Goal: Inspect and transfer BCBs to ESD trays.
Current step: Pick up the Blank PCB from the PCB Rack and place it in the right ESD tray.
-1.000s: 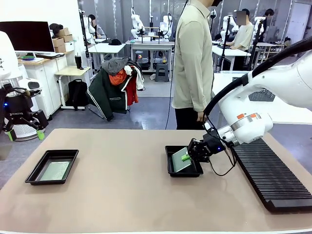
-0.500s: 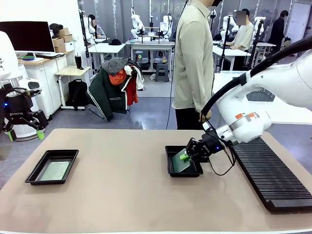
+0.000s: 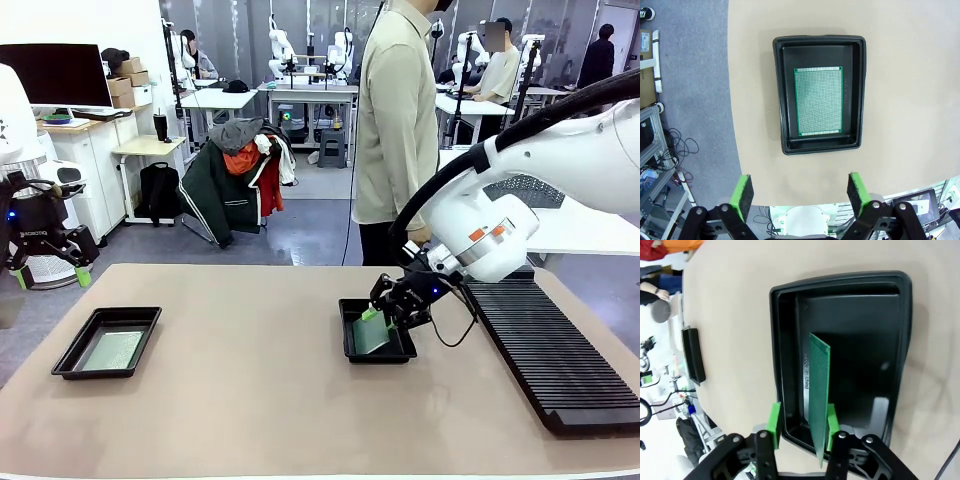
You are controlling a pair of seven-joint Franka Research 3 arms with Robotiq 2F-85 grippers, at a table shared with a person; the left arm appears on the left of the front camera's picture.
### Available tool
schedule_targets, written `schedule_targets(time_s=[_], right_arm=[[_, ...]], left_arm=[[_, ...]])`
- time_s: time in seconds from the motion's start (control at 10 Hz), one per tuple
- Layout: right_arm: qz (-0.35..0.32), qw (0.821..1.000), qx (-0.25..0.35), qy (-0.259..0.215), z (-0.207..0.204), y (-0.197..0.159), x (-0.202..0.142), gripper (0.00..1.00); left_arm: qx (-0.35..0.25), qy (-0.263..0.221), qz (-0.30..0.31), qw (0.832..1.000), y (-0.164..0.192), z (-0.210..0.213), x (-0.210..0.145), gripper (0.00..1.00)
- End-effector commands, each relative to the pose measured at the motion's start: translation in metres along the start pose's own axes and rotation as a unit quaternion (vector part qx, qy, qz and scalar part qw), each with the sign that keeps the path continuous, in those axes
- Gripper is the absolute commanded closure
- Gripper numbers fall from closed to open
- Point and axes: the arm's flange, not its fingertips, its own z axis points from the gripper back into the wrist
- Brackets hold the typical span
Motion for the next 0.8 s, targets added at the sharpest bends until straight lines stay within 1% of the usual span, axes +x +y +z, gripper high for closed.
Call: schedule_targets(time_s=[0.0, 0.1, 0.2, 0.3, 0.4, 0.5, 0.6, 0.7], right_arm=[[-0.012, 0.997, -0.072, -0.004, 0.010, 0.023, -0.001, 0.35], [-0.016, 0.993, -0.114, -0.011, 0.016, 0.033, 0.000, 0.29], [-0.017, 0.986, -0.164, -0.015, 0.024, 0.044, 0.001, 0.16], [-0.011, 0.979, -0.203, -0.016, 0.032, 0.056, 0.001, 0.10], [-0.009, 0.971, -0.240, -0.018, 0.041, 0.068, 0.000, 0.00], [-0.008, 0.959, -0.281, -0.021, 0.051, 0.079, -0.002, 0.00], [-0.007, 0.951, -0.308, -0.021, 0.060, 0.085, -0.003, 0.00], [-0.001, 0.950, -0.313, -0.020, 0.065, 0.090, -0.005, 0.00]], left_arm=[[0.000, -0.001, 0.000, 1.000, 0.001, -0.001, 0.000, 0.00], [0.000, -0.001, 0.000, 1.000, 0.001, -0.001, 0.000, 0.00], [0.000, -0.001, 0.000, 1.000, 0.001, -0.001, 0.000, 0.00], [0.000, -0.001, 0.000, 1.000, 0.001, -0.001, 0.000, 0.00], [0.000, -0.001, 0.000, 1.000, 0.001, -0.001, 0.000, 0.00], [0.000, -0.001, 0.000, 1.000, 0.001, -0.001, 0.000, 0.00], [0.000, -0.001, 0.000, 1.000, 0.001, -0.001, 0.000, 0.00], [0.000, -0.001, 0.000, 1.000, 0.001, -0.001, 0.000, 0.00]])
